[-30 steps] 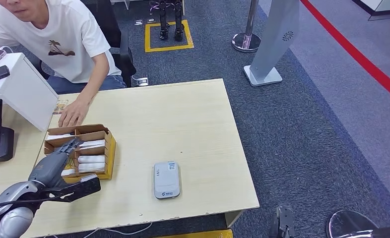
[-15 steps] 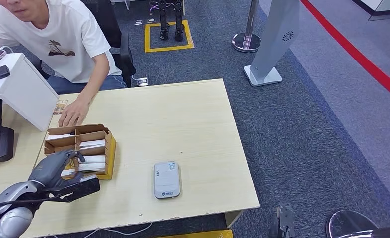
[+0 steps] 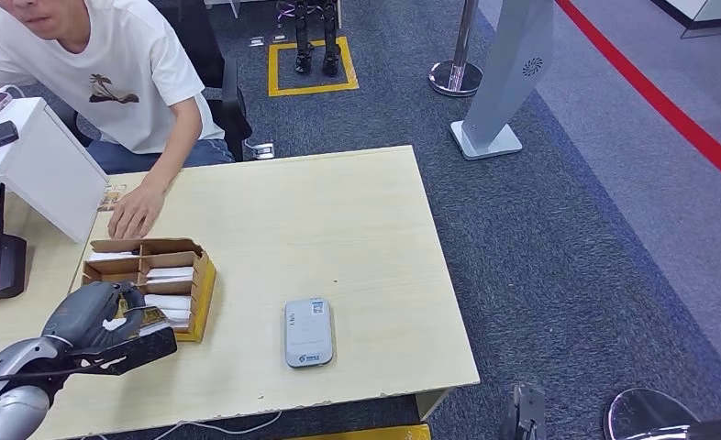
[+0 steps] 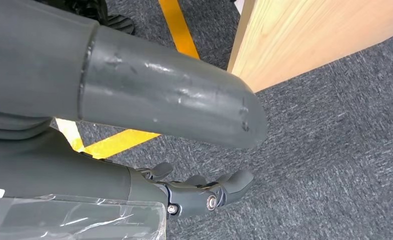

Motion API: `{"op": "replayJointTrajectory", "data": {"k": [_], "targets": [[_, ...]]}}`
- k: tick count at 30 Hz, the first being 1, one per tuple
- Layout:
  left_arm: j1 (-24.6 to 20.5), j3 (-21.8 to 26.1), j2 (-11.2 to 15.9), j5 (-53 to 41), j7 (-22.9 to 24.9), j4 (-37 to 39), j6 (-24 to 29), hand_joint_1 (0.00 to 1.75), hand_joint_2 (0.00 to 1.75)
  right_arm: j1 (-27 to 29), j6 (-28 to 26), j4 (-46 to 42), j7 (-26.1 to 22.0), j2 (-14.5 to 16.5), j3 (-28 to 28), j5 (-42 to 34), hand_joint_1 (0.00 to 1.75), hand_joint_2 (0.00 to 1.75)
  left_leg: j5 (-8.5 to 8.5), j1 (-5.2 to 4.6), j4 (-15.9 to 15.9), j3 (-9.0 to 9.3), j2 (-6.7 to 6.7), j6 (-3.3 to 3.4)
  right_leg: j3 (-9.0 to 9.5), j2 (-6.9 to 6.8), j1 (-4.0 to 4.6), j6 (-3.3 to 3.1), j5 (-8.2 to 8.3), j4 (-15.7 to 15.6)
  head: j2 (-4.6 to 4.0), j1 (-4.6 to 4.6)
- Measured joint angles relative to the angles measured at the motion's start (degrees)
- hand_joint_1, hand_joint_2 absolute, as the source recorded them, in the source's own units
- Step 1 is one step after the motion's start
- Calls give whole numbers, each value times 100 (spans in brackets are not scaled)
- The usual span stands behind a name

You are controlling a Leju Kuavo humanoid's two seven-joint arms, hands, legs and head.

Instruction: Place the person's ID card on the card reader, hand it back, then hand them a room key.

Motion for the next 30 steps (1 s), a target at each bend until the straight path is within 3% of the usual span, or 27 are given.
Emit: {"op": "replayJointTrajectory", "data": {"k": [9, 17, 23, 30], "targets": [[45, 151, 12, -121, 12, -146, 206, 175, 175, 34, 9, -36, -51, 0, -3, -31, 0, 0, 0, 0, 0, 0, 0, 0, 0, 0, 0, 0, 0, 0, 0, 1], [144, 619, 158, -131, 67, -354, 346, 175, 175, 84, 32, -62, -79, 0, -9, -33, 0, 0, 0, 2, -1, 0, 1, 0, 0, 1, 1, 0, 0, 1, -2, 1], [341, 1391, 368, -124, 132, -575, 387, 175, 175, 131, 90, -86, -126, -1, -37, -31, 0, 0, 0, 4, -1, 0, 3, -1, -1, 3, 2, -2, -2, 2, 0, 0], [979, 2539, 377, -224, 157, -739, 575, 175, 175, 190, 101, -132, -140, -2, -103, 16, 0, 0, -1, 3, -2, -1, 6, -1, -2, 5, 1, -2, -3, 0, -1, 1]]}}
